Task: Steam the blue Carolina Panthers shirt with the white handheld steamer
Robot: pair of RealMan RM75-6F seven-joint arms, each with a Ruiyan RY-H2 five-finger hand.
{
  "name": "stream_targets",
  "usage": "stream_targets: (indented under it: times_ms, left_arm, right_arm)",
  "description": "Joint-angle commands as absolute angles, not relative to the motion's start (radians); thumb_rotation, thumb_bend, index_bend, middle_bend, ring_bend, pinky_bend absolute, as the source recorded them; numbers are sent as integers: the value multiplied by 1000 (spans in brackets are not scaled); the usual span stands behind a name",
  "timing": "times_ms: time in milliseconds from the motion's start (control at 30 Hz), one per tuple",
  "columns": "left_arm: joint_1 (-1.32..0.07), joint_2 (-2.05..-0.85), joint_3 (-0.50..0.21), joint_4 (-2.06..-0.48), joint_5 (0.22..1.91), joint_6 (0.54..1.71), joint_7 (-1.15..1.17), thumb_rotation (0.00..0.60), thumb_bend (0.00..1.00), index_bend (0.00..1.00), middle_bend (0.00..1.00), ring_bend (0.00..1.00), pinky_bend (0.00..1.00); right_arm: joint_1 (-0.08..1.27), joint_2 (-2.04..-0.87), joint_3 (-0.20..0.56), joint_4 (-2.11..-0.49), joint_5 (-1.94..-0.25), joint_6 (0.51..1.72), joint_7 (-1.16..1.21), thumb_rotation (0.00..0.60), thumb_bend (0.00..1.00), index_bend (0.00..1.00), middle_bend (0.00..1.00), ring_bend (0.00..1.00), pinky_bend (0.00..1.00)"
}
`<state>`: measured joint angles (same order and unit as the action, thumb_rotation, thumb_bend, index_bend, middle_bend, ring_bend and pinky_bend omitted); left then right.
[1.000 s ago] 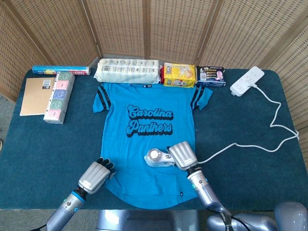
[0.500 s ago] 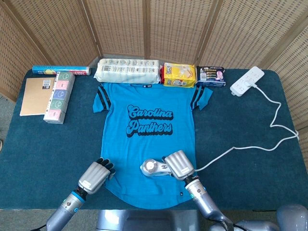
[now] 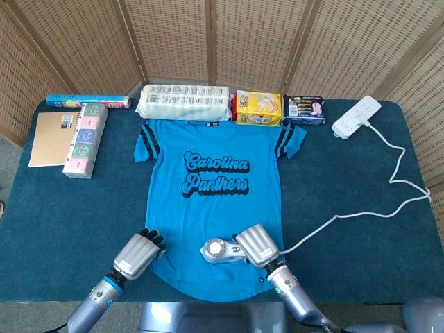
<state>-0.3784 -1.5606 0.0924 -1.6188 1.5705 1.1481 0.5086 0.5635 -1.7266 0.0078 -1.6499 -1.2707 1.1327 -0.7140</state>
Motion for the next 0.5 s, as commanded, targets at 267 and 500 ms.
stream_targets:
  times_ms: [267, 500]
  left_arm:
    - [-379, -1561, 90, -1619, 1566, 1146, 511, 600, 558, 610, 455, 322, 334]
    - [-380, -1563, 89, -1621, 1565, 1146, 514, 600, 558, 610, 455, 323, 334]
  right_arm:
    - [573, -1735, 58, -1600, -1253, 1129, -696, 600, 331, 662, 718, 794, 769]
    - [586, -1743, 97, -1539, -1230, 1122, -683, 600, 330, 662, 718, 794, 768]
